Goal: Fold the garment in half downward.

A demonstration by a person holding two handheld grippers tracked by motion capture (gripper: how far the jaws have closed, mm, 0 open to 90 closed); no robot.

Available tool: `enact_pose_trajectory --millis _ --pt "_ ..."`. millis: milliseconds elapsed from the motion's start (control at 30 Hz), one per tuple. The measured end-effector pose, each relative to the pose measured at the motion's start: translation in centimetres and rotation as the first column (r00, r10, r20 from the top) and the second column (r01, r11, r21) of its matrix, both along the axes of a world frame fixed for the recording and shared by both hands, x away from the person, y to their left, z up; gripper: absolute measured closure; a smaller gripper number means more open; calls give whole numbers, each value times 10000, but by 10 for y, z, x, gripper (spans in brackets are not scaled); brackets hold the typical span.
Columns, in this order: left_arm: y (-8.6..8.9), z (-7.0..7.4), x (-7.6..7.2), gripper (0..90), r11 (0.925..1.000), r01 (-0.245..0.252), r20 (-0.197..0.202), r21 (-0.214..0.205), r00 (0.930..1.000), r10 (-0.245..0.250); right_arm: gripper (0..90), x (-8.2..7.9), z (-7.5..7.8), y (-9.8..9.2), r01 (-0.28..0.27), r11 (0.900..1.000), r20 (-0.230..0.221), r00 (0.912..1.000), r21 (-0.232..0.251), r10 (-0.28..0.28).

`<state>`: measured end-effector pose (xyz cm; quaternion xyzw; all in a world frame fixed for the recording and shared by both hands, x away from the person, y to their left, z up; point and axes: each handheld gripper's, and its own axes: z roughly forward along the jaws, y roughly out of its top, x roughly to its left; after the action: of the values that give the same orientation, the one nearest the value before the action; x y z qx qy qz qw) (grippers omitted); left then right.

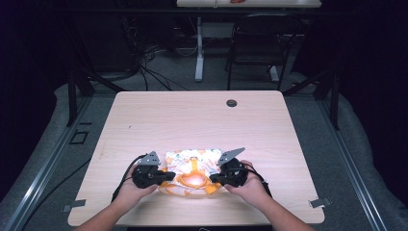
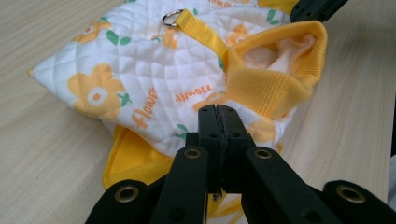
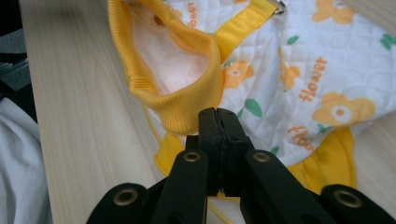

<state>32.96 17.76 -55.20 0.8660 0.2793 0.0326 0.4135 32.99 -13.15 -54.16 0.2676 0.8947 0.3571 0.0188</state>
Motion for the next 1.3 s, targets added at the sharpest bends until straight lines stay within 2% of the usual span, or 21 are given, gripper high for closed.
enact_pose_trajectory --millis 133,267,333,433,600,667,767,900,933,1033,1067,1133,1200,1300 --pt "-2 -6 -5 878 9998 62 -57 195 10000 -61 884 -6 -6 1 -45 9999 -21 10000 -130 45" --pt "-3 -10 -7 822 9996 47 -42 296 10000 -46 834 -8 -10 -1 156 9997 53 9999 -188 -155" --pt "-4 -13 -9 749 9995 -97 -22 287 9999 98 786 -10 -12 -1 290 9993 60 9996 -223 -289" --pt "-2 -15 -9 647 9996 -208 -81 186 9997 210 765 -10 -15 -2 355 9990 55 9994 -277 -353" --pt "1 -17 -10 578 9995 -234 43 190 9997 233 737 -12 -19 -5 327 9979 -18 9995 -563 -328" --pt "0 -18 -12 563 9994 -147 157 298 9998 142 699 -15 -21 -5 285 9967 199 9994 -760 -271" --pt "-1 -14 -13 558 9985 -103 364 530 9993 84 702 -17 -20 -7 432 9971 292 9987 -623 -415" --pt "-2 -2 -10 552 9996 -293 181 61 9994 291 716 -17 -12 -8 637 9979 498 9968 -97 -632" --pt "-4 -1 -9 557 9996 -279 174 74 9995 277 703 -16 -10 -7 695 9976 391 9968 16 -695" --pt "-11 -2 -9 555 9992 -312 224 243 9993 306 626 -13 -8 -2 847 9964 677 9941 -16 -844" --pt "-12 -5 -9 554 9987 -253 251 444 9994 242 624 -12 -9 0 836 9964 625 9946 -114 -827" --pt "-13 -9 -9 556 9984 -227 227 527 9995 215 631 -10 -13 2 833 9964 502 9953 -162 -824" --pt "-13 -14 -10 558 9984 -211 204 529 9996 200 637 -8 -17 3 748 9966 248 9970 -339 -740" --pt "-10 -17 -12 584 9982 -289 347 516 9990 272 666 -8 -21 2 675 9973 248 9975 -298 -668"
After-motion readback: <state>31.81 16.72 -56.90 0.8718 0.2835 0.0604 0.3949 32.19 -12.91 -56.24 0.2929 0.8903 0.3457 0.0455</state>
